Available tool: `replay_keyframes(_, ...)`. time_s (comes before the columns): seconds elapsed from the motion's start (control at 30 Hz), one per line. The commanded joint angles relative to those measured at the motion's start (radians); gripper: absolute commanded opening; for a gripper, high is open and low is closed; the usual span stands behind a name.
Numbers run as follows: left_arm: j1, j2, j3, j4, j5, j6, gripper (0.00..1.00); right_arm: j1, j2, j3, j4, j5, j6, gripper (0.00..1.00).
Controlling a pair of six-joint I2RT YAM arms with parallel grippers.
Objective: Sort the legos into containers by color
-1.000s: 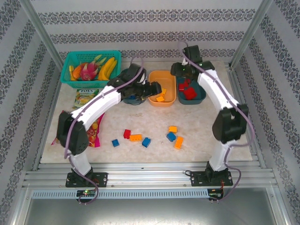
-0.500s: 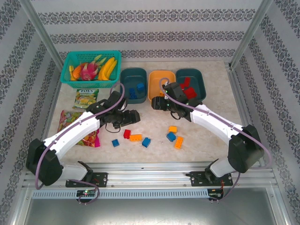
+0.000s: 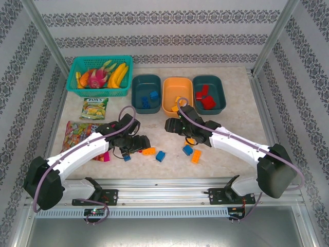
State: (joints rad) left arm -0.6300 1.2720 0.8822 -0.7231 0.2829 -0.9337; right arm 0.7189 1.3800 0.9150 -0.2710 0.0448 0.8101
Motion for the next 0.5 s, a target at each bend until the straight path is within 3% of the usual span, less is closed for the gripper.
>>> replay_keyframes(0.0,-0.042,0.048,0.026,-0.008,-0.034,-0.092,0.8,0.018,-0.029,-0.014,0.006,0.041,0.031,0.76)
replay_keyframes(0.2,-0.078,0.135,0.036,-0.022,-0.036,-0.245,0.84,0.029,-0.064,-0.037,-0.007,0.067,0.039,0.76)
replay_keyframes(0.37,-0.096,0.087,-0.054,0.047,-0.024,-0.617,0.87,0.028,-0.093,-0.045,-0.012,0.081,0.041,0.76)
replay_keyframes(0.47,-0.112,0.06,-0.04,0.048,-0.113,-0.777,0.88,0.028,-0.088,-0.047,-0.01,0.074,0.039,0.76)
